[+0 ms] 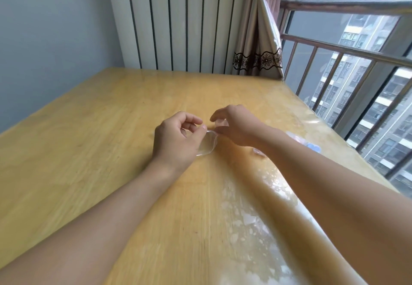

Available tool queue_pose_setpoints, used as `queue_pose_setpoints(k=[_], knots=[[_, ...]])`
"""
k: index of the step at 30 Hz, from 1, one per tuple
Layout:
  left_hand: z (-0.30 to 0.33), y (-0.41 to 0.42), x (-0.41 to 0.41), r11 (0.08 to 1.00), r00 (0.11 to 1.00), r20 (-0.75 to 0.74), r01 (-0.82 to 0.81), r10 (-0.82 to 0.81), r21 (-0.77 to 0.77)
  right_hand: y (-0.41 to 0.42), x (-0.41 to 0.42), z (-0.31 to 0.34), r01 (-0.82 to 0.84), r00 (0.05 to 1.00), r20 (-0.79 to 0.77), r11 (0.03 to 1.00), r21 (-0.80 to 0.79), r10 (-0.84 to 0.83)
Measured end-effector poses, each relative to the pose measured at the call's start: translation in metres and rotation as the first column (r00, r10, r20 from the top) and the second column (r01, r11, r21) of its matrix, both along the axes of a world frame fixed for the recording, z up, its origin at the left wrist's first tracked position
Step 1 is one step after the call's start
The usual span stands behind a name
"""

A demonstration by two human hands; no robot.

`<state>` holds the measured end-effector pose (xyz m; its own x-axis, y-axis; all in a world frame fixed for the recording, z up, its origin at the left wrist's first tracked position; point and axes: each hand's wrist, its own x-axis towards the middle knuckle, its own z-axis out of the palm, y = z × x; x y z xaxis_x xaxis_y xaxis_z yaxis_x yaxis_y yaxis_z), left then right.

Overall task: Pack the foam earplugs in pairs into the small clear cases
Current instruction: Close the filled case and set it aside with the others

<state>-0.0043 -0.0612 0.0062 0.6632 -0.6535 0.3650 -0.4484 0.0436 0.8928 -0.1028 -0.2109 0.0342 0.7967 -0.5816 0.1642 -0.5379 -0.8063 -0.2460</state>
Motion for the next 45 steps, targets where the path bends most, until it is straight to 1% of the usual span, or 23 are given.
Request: queue_pose_setpoints(k=[1, 2, 3, 4, 5, 6, 7, 8, 9, 10, 12, 14, 16, 19, 21, 24, 26, 31, 33, 39, 41, 43, 45], knots=[[0.002, 0.001, -0.001, 1.000, 1.000, -0.006, -0.006, 0.006, -0.016, 0.004, -0.006, 0.003, 0.021, 0.997, 0.071, 1.000, 0.006, -0.022], [0.005, 0.002, -0.002, 0.999, 1.000, -0.011, -0.006, 0.005, -0.037, 0.010, -0.013, 0.006, 0.039, 0.985, 0.165, 0.998, 0.050, -0.047], [0.008, 0.004, -0.004, 0.998, 1.000, -0.014, 0.012, -0.013, -0.063, 0.020, -0.022, 0.010, 0.032, 0.957, 0.281, 0.990, 0.140, -0.070], [0.010, 0.006, -0.006, 0.995, 0.998, -0.013, 0.053, -0.054, -0.089, 0.032, -0.031, 0.016, -0.020, 0.905, 0.413, 0.958, 0.285, -0.104], [0.013, 0.010, -0.008, 0.988, 0.993, -0.009, 0.116, -0.118, -0.102, 0.045, -0.041, 0.021, -0.120, 0.829, 0.534, 0.880, 0.460, -0.166], [0.014, 0.012, -0.011, 0.977, 0.981, -0.004, 0.191, -0.192, -0.098, 0.058, -0.052, 0.026, -0.240, 0.754, 0.605, 0.751, 0.616, -0.256], [0.016, 0.015, -0.014, 0.962, 0.965, 0.002, 0.260, -0.261, -0.082, 0.068, -0.062, 0.028, -0.347, 0.705, 0.623, 0.601, 0.720, -0.339], [0.017, 0.017, -0.017, 0.946, 0.948, 0.012, 0.318, -0.318, -0.063, 0.075, -0.071, 0.028, -0.411, 0.685, 0.607, 0.474, 0.779, -0.404], [0.017, 0.018, -0.020, 0.932, 0.933, 0.025, 0.360, -0.360, -0.047, 0.079, -0.079, 0.026, -0.437, 0.683, 0.580, 0.388, 0.811, -0.444], [0.016, 0.018, -0.025, 0.923, 0.923, 0.038, 0.385, -0.384, -0.031, 0.080, -0.085, 0.023, -0.447, 0.687, 0.557, 0.333, 0.830, -0.467], [0.014, 0.018, -0.030, 0.922, 0.920, 0.060, 0.388, -0.387, 0.002, 0.079, -0.092, 0.016, -0.428, 0.705, 0.517, 0.290, 0.856, -0.485], [0.013, 0.017, -0.033, 0.926, 0.924, 0.059, 0.376, -0.377, 0.025, 0.077, -0.094, 0.011, -0.407, 0.715, 0.491, 0.275, 0.871, -0.497], [0.013, 0.018, -0.034, 0.930, 0.930, 0.029, 0.367, -0.368, 0.026, 0.076, -0.095, 0.008, -0.430, 0.704, 0.504, 0.264, 0.863, -0.501], [0.016, 0.020, -0.037, 0.934, 0.935, -0.009, 0.355, -0.355, 0.031, 0.076, -0.095, 0.007, -0.443, 0.698, 0.523, 0.279, 0.852, -0.489], [0.018, 0.021, -0.039, 0.934, 0.935, -0.025, 0.355, -0.354, 0.041, 0.076, -0.096, 0.007, -0.422, 0.695, 0.535, 0.330, 0.844, -0.480], [0.021, 0.023, -0.041, 0.933, 0.934, -0.075, 0.355, -0.350, 0.066, 0.079, -0.096, 0.007, -0.365, 0.684, 0.563, 0.450, 0.815, -0.465], [0.022, 0.024, -0.043, 0.930, 0.931, -0.103, 0.359, -0.350, 0.078, 0.082, -0.095, 0.007, -0.326, 0.689, 0.571, 0.512, 0.795, -0.446], [0.021, 0.022, -0.045, 0.929, 0.916, -0.190, 0.368, -0.354, 0.045, 0.086, -0.092, 0.003, -0.197, 0.693, 0.589, 0.677, 0.710, -0.416], [0.022, 0.022, -0.045, 0.929, 0.910, -0.215, 0.369, -0.354, 0.035, 0.088, -0.090, 0.002, -0.183, 0.685, 0.603, 0.704, 0.686, -0.409], [0.019, 0.021, -0.046, 0.917, 0.886, -0.266, 0.399, -0.380, 0.017, 0.085, -0.091, -0.003, -0.166, 0.692, 0.592, 0.706, 0.688, -0.414], [0.020, 0.022, -0.043, 0.924, 0.881, -0.298, 0.383, -0.367, -0.004, 0.084, -0.091, -0.002, -0.177, 0.685, 0.589, 0.687, 0.704, -0.428], [0.024, 0.023, -0.038, 0.923, 0.862, -0.351, 0.383, -0.367, -0.024, 0.082, -0.092, 0.004, -0.227, 0.662, 0.600, 0.643, 0.732, -0.449], [0.027, 0.023, -0.033, 0.911, 0.828, -0.400, 0.408, -0.393, -0.049, 0.077, -0.095, 0.011, -0.327, 0.637, 0.604, 0.542, 0.774, -0.479]])
